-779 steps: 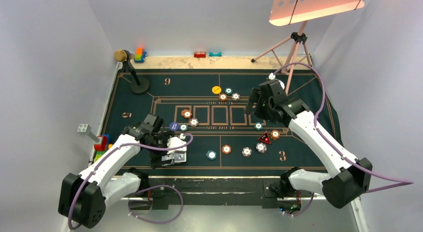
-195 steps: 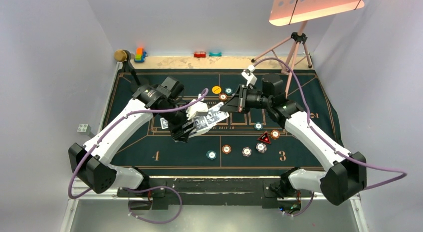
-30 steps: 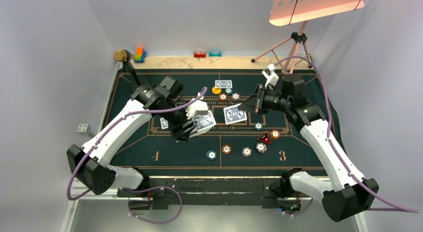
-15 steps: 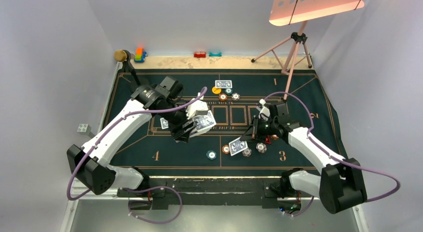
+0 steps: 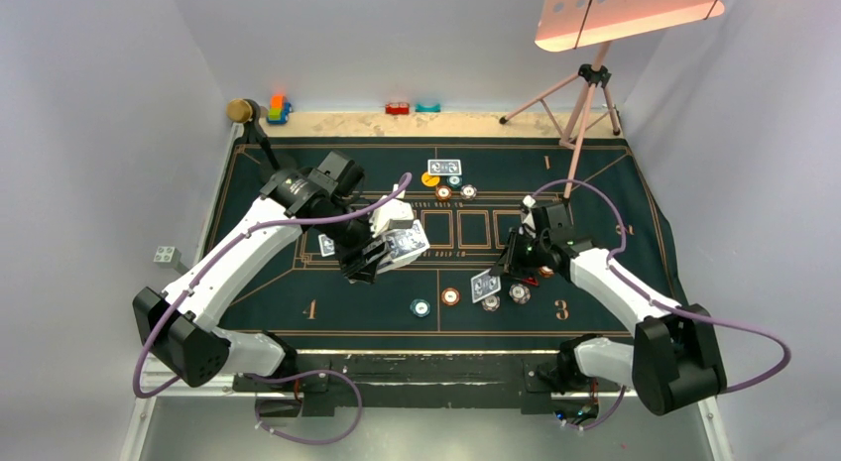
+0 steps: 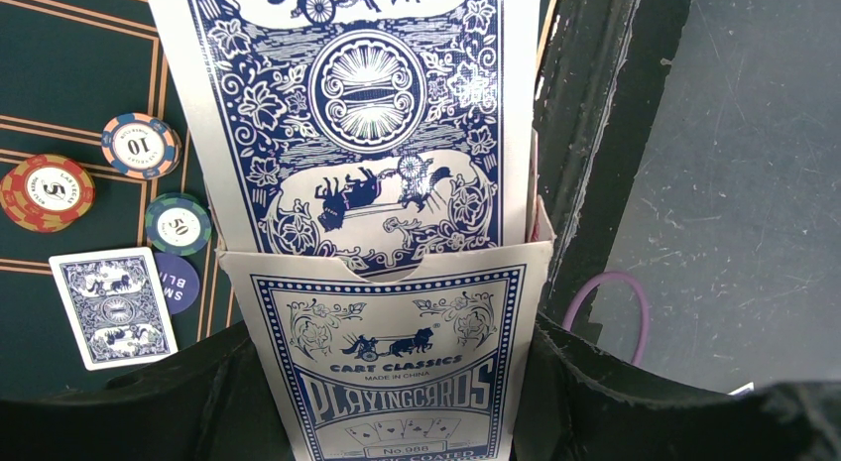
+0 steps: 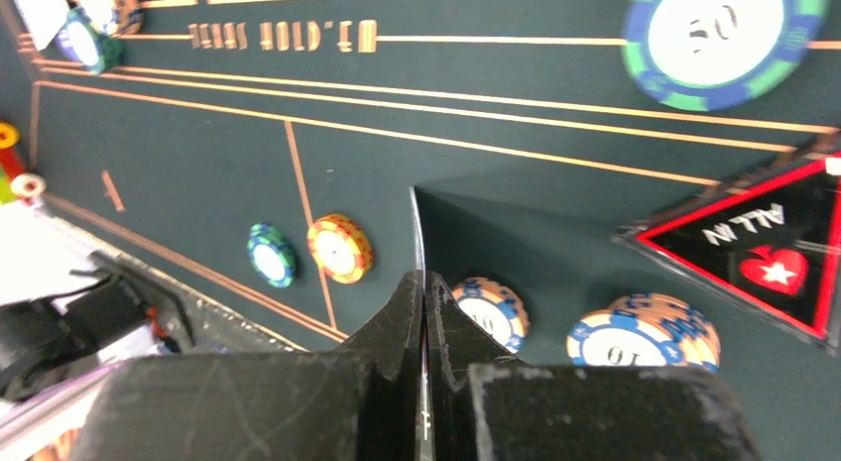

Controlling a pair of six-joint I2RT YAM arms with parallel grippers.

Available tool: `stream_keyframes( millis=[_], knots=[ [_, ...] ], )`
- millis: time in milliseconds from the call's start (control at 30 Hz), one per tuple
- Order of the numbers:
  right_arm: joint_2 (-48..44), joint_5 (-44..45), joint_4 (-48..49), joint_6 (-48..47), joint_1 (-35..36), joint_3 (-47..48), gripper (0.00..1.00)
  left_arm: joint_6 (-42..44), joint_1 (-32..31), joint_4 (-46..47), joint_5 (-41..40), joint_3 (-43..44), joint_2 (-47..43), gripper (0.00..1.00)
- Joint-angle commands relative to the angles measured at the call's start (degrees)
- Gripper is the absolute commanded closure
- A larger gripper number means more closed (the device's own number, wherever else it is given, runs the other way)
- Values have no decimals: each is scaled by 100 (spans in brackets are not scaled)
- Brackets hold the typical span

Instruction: Distribute texas hold em gaming equipment

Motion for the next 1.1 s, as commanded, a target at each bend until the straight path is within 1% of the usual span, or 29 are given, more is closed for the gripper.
stream_keyframes(
  millis=[0,33,67,100,133,167,200,233,267,333,467,533,567,600,633,667,733,833,967,1067],
  knots=[
    [-222,1001,-357,-188,3,198,100,52,-4,53,169,167,-62,100],
    [-302,1079,-376,-188,3,197,98,49,-6,56,172,172,-57,100],
    [-341,1142,-395,-183,3,200,94,44,-6,62,177,176,-42,100],
    [-348,1219,-461,-180,-1,225,86,37,-5,60,190,187,-32,100],
    [-327,1300,-532,-179,3,276,73,35,-6,55,198,200,-29,100],
    [-313,1372,-608,-174,3,318,64,35,-4,51,197,202,-23,100],
    [-333,1443,-675,-175,3,359,58,35,-3,49,197,203,-33,100],
    [-389,1483,-725,-181,3,391,53,37,-6,44,199,203,-31,100],
    [-454,1509,-789,-187,1,437,50,35,-8,38,192,203,-35,100],
    [-588,1637,-944,-192,1,598,48,48,-11,24,194,197,-47,100],
    [-848,1750,-1211,-160,-1,1027,43,59,-8,21,194,168,-62,100],
    [-897,1650,-1306,-150,3,1271,42,57,-6,33,191,170,-57,100],
    [-956,1416,-1284,-152,7,1396,41,57,-4,33,205,168,-58,100],
    [-1029,1234,-1178,-167,11,1430,37,54,-3,41,213,167,-59,100],
    [-1098,838,-1033,-173,18,1452,31,53,-5,45,216,155,-63,100],
    [-1140,233,-887,-139,26,1487,27,53,-4,55,221,145,-57,100],
    [-1170,-655,-571,35,34,1561,19,53,-5,68,224,141,-54,100],
    [-1178,-1626,122,504,91,1626,14,61,-8,71,229,156,-32,100],
    [-947,-1997,774,936,408,1921,11,55,-5,79,223,176,-21,100],
    [-461,-1878,910,966,1012,2331,10,28,-8,74,237,190,-13,100]
  ],
)
